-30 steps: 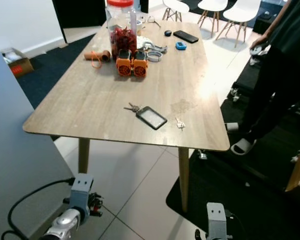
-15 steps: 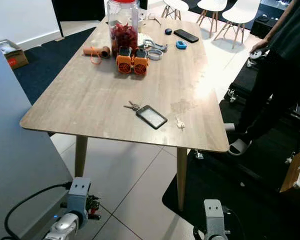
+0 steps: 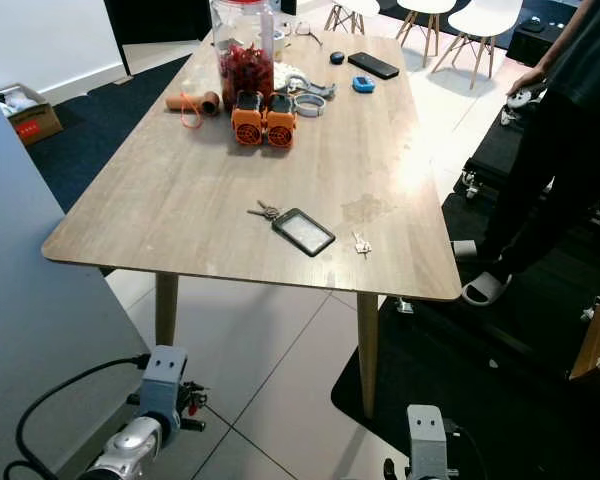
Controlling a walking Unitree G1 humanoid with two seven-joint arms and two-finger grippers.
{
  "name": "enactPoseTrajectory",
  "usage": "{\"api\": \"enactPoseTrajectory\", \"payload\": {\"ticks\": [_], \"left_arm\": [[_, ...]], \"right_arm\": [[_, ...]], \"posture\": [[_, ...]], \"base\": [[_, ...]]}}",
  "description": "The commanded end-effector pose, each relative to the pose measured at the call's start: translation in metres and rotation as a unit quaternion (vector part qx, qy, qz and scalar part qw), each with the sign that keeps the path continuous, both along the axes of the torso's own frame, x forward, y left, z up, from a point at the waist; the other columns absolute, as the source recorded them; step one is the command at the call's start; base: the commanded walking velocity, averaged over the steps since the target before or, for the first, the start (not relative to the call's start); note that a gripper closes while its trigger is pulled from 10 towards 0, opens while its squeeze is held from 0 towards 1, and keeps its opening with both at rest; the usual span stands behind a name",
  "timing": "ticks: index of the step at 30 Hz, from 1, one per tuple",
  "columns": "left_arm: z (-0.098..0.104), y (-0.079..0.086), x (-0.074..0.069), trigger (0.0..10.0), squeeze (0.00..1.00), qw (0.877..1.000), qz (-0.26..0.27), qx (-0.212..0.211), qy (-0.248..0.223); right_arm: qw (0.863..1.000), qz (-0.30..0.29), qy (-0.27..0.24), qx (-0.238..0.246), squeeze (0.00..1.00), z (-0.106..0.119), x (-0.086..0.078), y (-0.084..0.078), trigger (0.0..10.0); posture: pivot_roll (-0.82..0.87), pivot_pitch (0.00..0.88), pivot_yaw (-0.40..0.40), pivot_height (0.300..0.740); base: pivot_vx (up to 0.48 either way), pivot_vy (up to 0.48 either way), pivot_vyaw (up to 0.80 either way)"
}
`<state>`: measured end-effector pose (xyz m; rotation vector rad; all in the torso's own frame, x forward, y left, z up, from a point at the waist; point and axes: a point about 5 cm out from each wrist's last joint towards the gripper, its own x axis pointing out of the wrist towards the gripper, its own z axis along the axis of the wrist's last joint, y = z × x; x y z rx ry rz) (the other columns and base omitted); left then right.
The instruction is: Hang keys on a hook
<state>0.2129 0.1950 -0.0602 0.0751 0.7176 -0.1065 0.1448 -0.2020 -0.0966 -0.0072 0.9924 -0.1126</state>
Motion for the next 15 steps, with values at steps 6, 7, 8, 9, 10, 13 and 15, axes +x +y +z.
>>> {"api": "enactPoseTrajectory", "payload": {"ticks": [6,7,8,9,10,13,15], "left_arm": [[-0.0012,-0.0028,-0.0018,10.0,0.00,1.000,-0.010,-0.002,0.002],[-0.0013,-0.0035,-0.0021,10.0,0.00,1.000,-0.012,-0.002,0.003],[-0.0016,-0.0038,-0.0024,10.0,0.00,1.000,-0.013,-0.002,0.004],[-0.0018,-0.0038,-0.0027,10.0,0.00,1.000,-0.014,-0.001,0.004],[-0.0028,-0.0048,-0.0043,10.0,0.00,1.000,-0.020,-0.001,0.007],[-0.0031,-0.0068,-0.0048,10.0,0.00,0.999,-0.032,0.000,0.008],[-0.0020,-0.0061,-0.0032,10.0,0.00,1.000,-0.027,0.000,0.004]], "right_arm": [[1.000,-0.010,0.005,-0.002,0.00,-0.0010,-0.0045,-0.0038,10.0],[1.000,-0.011,0.004,-0.002,0.00,-0.0009,-0.0048,-0.0045,10.0],[1.000,-0.011,0.005,-0.003,0.00,-0.0010,-0.0056,-0.0052,10.0],[1.000,-0.012,0.005,-0.004,0.00,-0.0012,-0.0062,-0.0054,10.0],[1.000,-0.014,0.006,-0.004,0.00,-0.0018,-0.0086,-0.0060,10.0],[1.000,-0.022,0.006,-0.004,0.00,-0.0024,-0.0113,-0.0072,10.0],[1.000,-0.022,0.007,-0.004,0.00,-0.0028,-0.0125,-0.0066,10.0]], "posture": [[0.08,0.051,-0.053,0.740],[0.08,0.051,-0.053,0.740],[0.07,0.053,-0.051,0.740],[0.07,0.059,-0.042,0.740],[0.07,0.062,-0.035,0.740],[0.07,0.061,-0.035,0.740],[0.07,0.057,-0.038,0.740]], "base": [[0.000,0.000,0.00],[0.000,0.000,0.00],[0.000,0.000,0.00],[0.000,0.000,0.00],[0.000,0.000,0.00],[0.000,0.000,0.00],[0.000,0.000,0.00]]}}
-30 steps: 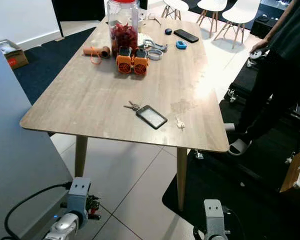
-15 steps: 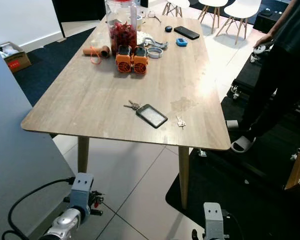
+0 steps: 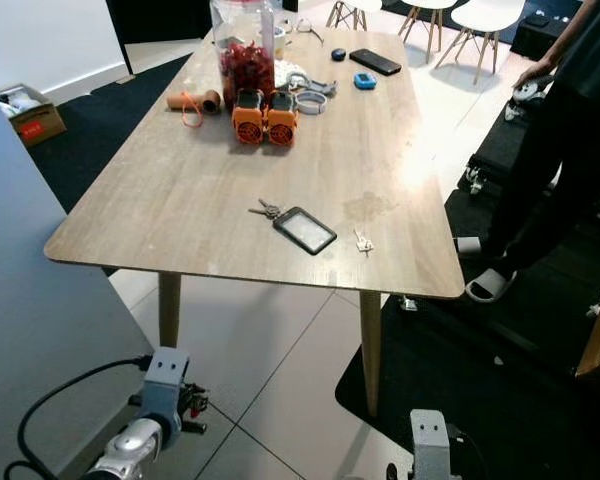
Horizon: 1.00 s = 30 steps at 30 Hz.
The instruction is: Hang keys on a hook
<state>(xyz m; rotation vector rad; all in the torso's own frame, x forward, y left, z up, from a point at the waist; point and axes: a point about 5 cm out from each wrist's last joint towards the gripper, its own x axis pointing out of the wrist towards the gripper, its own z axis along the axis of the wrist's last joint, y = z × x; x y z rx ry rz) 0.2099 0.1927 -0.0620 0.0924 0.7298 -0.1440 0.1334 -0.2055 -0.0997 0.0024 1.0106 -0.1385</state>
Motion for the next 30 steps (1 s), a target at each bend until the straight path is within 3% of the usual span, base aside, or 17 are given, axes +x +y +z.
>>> {"api": "enactPoseTrajectory", "payload": {"ticks": [1,16,20,25,30], "left_arm": [[0.0005,-0.0033,0.0008,10.0,0.00,1.000,-0.003,-0.002,-0.005],[0.0010,0.0019,-0.0003,10.0,0.00,1.000,0.013,0.001,-0.010],[-0.0005,-0.0031,-0.0024,10.0,0.00,1.000,-0.025,0.006,-0.004],[0.0024,-0.0002,0.0028,10.0,0.00,1.000,0.004,0.001,-0.012],[0.0014,0.0001,0.0014,10.0,0.00,1.000,0.001,0.001,-0.006]], "right_arm": [[1.000,-0.007,-0.002,-0.002,0.00,0.0001,-0.0016,-0.0025,10.0],[1.000,-0.004,-0.005,0.002,0.00,0.0003,0.0024,0.0037,10.0],[0.999,-0.028,-0.018,0.008,0.00,0.0023,0.0068,0.0025,10.0],[1.000,-0.008,-0.004,0.005,0.00,-0.0002,0.0013,0.0049,10.0],[1.000,-0.018,-0.005,0.006,0.00,-0.0001,0.0020,0.0052,10.0]], "posture": [[0.07,0.057,-0.038,0.740],[0.08,0.062,-0.030,0.740],[0.08,0.066,-0.032,0.740],[0.08,0.050,-0.043,0.740],[0.06,0.061,-0.017,0.740]], "base": [[0.000,0.000,0.00],[0.000,0.000,0.00],[0.000,0.000,0.00],[0.000,0.000,0.00],[0.000,0.000,0.00]]}}
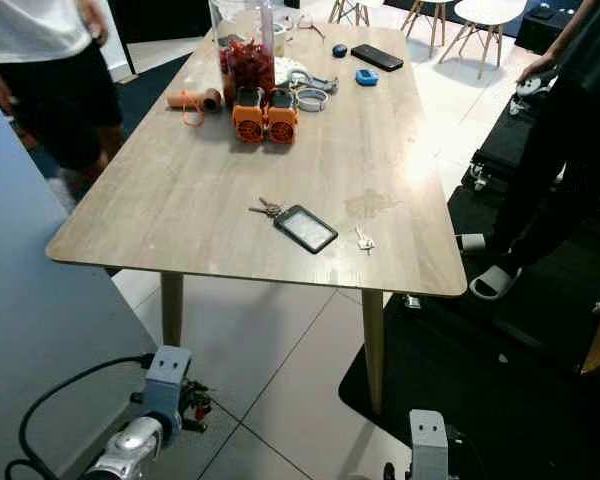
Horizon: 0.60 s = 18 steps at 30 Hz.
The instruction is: Hang keys on a hook
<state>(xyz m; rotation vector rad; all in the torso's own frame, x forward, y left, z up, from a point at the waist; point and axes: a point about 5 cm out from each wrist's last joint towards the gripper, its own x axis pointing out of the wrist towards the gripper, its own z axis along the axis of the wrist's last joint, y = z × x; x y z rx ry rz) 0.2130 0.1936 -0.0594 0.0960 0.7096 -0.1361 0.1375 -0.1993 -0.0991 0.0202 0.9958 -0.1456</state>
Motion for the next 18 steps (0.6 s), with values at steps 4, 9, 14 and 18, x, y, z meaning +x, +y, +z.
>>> {"api": "enactPoseTrajectory", "payload": {"ticks": [4,9,14,18], "left_arm": [[-0.0008,-0.0047,-0.0002,10.0,0.00,1.000,-0.003,-0.005,0.001],[-0.0003,-0.0045,0.0011,10.0,0.00,1.000,0.002,-0.006,0.001],[-0.0014,-0.0034,-0.0006,10.0,0.00,1.000,0.006,-0.004,0.005],[-0.0021,-0.0057,-0.0018,10.0,0.00,1.000,0.003,-0.009,0.004]], "right_arm": [[1.000,-0.011,0.004,0.000,0.00,-0.0001,-0.0011,-0.0035,10.0],[1.000,-0.008,0.006,-0.002,0.00,0.0001,-0.0004,-0.0042,10.0],[1.000,-0.009,0.005,-0.004,0.00,0.0004,0.0003,-0.0047,10.0],[1.000,-0.010,0.004,-0.006,0.00,0.0007,0.0001,-0.0068,10.0]], "posture": [[0.07,0.052,-0.032,0.740],[0.06,0.050,-0.036,0.740],[0.06,0.057,-0.029,0.740],[0.06,0.058,-0.034,0.740]], "base": [[0.000,0.000,0.00],[0.000,0.000,0.00],[0.000,0.000,0.00],[0.000,0.000,0.00]]}}
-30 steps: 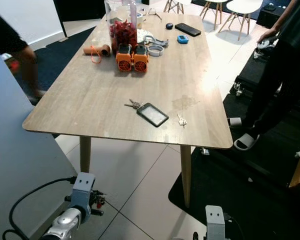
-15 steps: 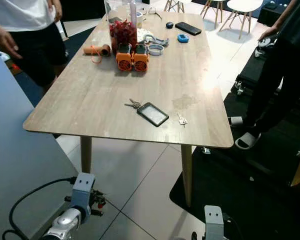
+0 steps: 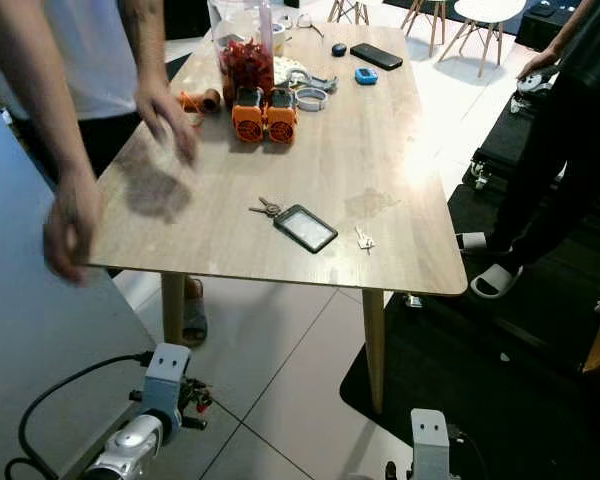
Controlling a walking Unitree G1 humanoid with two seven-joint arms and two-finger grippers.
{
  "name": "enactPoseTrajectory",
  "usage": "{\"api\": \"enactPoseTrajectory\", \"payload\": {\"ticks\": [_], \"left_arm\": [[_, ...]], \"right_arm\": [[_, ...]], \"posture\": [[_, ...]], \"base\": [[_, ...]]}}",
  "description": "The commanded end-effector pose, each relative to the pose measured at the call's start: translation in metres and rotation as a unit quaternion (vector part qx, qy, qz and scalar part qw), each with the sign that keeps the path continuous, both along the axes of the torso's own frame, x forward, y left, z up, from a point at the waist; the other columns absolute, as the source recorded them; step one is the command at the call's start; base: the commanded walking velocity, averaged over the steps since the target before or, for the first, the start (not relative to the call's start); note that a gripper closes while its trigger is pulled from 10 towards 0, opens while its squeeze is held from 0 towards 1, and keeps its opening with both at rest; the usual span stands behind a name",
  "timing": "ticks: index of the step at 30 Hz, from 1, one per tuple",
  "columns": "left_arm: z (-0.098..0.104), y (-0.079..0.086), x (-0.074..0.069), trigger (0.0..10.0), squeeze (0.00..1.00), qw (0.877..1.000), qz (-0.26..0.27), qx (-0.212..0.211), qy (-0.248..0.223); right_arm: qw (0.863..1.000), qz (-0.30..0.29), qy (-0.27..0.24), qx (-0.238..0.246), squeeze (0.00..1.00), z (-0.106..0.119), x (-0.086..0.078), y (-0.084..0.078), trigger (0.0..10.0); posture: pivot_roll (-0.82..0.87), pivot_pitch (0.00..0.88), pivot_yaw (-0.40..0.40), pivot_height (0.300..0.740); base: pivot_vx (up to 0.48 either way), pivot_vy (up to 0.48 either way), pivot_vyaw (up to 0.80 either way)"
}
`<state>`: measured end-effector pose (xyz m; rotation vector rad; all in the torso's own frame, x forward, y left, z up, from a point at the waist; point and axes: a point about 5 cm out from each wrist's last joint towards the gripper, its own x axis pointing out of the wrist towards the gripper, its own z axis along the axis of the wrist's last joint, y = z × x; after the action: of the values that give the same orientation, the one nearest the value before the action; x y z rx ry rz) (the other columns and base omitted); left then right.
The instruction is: Hang keys on a hook
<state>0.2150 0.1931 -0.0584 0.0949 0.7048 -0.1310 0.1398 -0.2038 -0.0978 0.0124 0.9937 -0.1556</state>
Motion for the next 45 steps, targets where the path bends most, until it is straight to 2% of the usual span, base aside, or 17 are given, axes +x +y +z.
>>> {"api": "enactPoseTrajectory", "payload": {"ticks": [1,15,28,37,40,45], "left_arm": [[-0.0034,-0.0057,-0.0044,10.0,0.00,1.000,0.001,-0.010,0.006],[-0.0038,-0.0015,-0.0063,10.0,0.00,1.000,0.003,-0.005,0.008],[-0.0042,-0.0057,-0.0064,10.0,0.00,1.000,-0.014,-0.004,0.009],[-0.0042,-0.0017,-0.0068,10.0,0.00,1.000,0.000,-0.002,0.009],[-0.0033,-0.0053,-0.0051,10.0,0.00,1.000,-0.021,-0.003,0.007],[-0.0015,-0.0045,-0.0018,10.0,0.00,1.000,-0.016,-0.004,0.004]], "right_arm": [[1.000,-0.007,0.006,-0.002,0.00,-0.0007,-0.0032,-0.0037,10.0],[1.000,-0.006,0.008,-0.001,0.00,-0.0021,-0.0070,-0.0015,10.0],[1.000,-0.011,0.004,-0.005,0.00,-0.0012,-0.0075,-0.0057,10.0],[1.000,-0.004,0.011,-0.009,0.00,-0.0027,-0.0110,-0.0046,10.0],[1.000,-0.015,0.003,-0.008,0.00,-0.0014,-0.0089,-0.0069,10.0],[1.000,-0.013,0.007,-0.008,0.00,-0.0024,-0.0116,-0.0061,10.0]], "posture": [[0.06,0.054,-0.037,0.740],[0.05,0.065,-0.030,0.740],[0.04,0.073,-0.022,0.740],[0.04,0.060,-0.009,0.740],[0.04,0.057,-0.010,0.740],[0.04,0.042,-0.012,0.740]], "base": [[0.000,0.000,0.00],[0.000,0.000,0.00],[0.000,0.000,0.00],[0.000,0.000,0.00],[0.000,0.000,0.00],[0.000,0.000,0.00]]}}
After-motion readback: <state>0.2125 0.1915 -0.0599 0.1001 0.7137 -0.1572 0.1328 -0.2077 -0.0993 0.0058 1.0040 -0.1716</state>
